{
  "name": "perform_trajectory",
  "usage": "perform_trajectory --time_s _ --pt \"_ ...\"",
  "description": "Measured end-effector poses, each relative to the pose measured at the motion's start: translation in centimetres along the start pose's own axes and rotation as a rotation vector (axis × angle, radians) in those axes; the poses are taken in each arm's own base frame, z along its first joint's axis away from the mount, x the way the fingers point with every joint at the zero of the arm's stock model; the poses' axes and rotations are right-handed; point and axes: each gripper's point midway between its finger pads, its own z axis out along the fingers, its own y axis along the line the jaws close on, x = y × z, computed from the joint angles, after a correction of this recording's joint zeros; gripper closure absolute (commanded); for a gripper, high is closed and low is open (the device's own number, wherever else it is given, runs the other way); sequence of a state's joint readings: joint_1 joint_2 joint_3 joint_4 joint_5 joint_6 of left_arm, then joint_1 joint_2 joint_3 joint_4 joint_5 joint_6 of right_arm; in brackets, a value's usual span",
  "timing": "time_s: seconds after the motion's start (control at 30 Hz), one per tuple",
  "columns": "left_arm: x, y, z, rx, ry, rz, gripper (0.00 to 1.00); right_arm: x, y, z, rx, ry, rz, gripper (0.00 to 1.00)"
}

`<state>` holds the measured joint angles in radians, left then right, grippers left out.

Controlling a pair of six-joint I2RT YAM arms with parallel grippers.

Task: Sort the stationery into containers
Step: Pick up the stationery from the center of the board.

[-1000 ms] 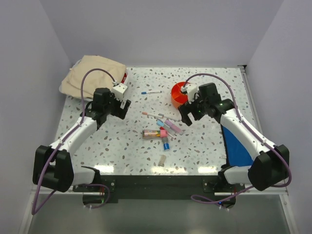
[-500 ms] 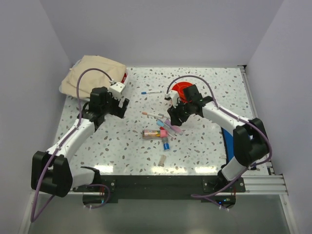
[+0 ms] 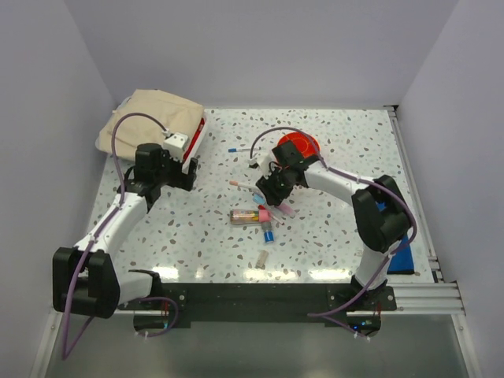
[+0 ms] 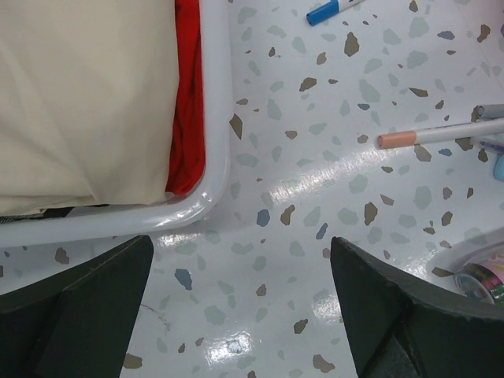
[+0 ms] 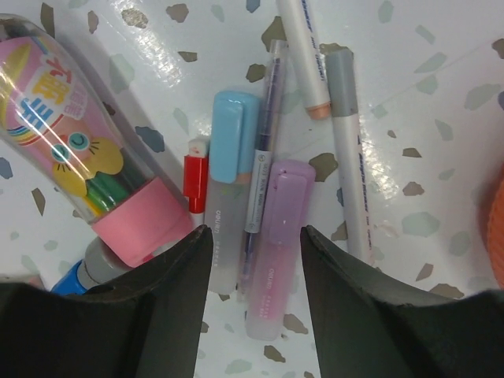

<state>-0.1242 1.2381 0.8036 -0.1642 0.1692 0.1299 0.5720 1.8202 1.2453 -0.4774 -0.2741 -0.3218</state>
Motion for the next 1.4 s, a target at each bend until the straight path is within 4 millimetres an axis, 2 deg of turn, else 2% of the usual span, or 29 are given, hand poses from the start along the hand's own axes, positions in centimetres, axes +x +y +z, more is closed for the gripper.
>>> perform_trajectory --time_s 0.13,0.33,0.63,1.03,1.2,1.4 --pt "0.0 0.4 -0.2 -0.008 -0.004 -0.023 0.00 0.2 0.4 0.5 0.012 0.019 -0.007 0.50" --pt "0.1 0.7 -0.3 -0.009 -0.005 -0.042 0.00 1.0 -0.2 1.6 0.035 0.057 0.027 0.53" --pt "0.6 0.3 -0.3 0.006 0.003 -0.061 0.00 0.8 -1.2 2.4 0.068 0.064 0.058 0.55" --pt "0.6 -0.1 -0.2 0.022 0.003 -0.079 0.00 1.6 -2.6 2.8 0.144 0.092 0.052 0.48" --pt "0.6 -0.1 -0.2 0.023 0.004 -0.080 0.00 1.5 -2.6 2.7 0.146 0.088 0.051 0.43" --pt "0.7 -0.1 -0.2 0.024 0.005 -0.080 0.00 1.9 -2.4 2.2 0.144 0.099 0.057 0.43"
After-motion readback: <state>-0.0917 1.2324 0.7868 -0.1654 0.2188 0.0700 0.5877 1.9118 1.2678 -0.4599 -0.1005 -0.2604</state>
